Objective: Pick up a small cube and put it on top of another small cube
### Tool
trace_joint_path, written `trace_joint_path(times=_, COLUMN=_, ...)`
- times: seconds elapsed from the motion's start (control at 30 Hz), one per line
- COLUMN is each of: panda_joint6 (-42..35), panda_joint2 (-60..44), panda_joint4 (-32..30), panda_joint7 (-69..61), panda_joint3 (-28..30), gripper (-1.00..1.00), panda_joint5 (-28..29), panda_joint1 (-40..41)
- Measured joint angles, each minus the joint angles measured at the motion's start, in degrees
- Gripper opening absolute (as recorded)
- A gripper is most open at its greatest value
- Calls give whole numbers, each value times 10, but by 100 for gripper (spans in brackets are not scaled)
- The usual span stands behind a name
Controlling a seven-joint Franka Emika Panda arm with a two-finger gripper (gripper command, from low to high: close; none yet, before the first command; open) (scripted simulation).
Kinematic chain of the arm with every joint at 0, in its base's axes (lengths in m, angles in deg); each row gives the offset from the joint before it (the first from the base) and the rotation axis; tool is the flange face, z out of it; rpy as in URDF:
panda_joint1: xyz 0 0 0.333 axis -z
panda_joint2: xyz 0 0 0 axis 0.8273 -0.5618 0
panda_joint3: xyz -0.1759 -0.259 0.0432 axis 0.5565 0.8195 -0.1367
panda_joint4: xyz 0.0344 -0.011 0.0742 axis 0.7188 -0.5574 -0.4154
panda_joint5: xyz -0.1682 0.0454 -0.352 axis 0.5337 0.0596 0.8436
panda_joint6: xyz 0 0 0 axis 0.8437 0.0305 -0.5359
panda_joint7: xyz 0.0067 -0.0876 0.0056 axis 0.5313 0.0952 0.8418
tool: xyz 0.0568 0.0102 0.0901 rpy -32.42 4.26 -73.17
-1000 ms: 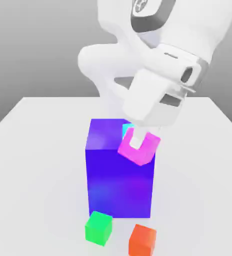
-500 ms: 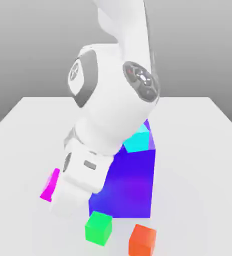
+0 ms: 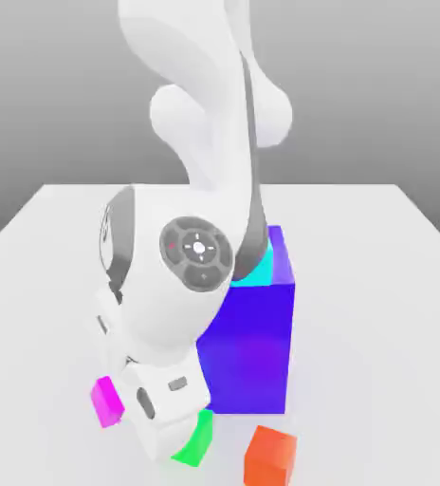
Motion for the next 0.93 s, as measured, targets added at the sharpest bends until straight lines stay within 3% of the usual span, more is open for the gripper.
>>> trace_joint_path(times=0.5, panda_joint6=128, panda_joint2=2, panda_joint4=-19, panda_joint7=-390, panda_joint3=-74, gripper=-100, panda_joint5=-111, panda_joint1=141)
trace_joint_path(times=0.7, panda_joint6=164, panda_joint2=122, panda_joint4=-113, panda_joint7=-606, panda_joint3=-185, gripper=-100, panda_joint5=-264, panda_joint1=166)
trace_joint_path(times=0.77, panda_joint6=201, panda_joint2=109, panda_joint4=-129, panda_joint7=-622, panda_joint3=-190, gripper=-100, panda_joint5=-262, panda_joint1=160)
trace_joint_path(times=0.83, panda_joint6=243, panda_joint2=68, panda_joint4=-129, panda_joint7=-598, panda_joint3=-167, gripper=-100, panda_joint5=-223, panda_joint1=143)
trace_joint_path(times=0.87, panda_joint6=254, panda_joint2=56, panda_joint4=-129, panda_joint7=-591, panda_joint3=-160, gripper=100, panda_joint5=-212, panda_joint1=137)
trace_joint_path(times=0.93, panda_joint6=254, panda_joint2=56, panda_joint4=-129, panda_joint7=-591, panda_joint3=-160, gripper=100, panda_joint5=-212, panda_joint1=137)
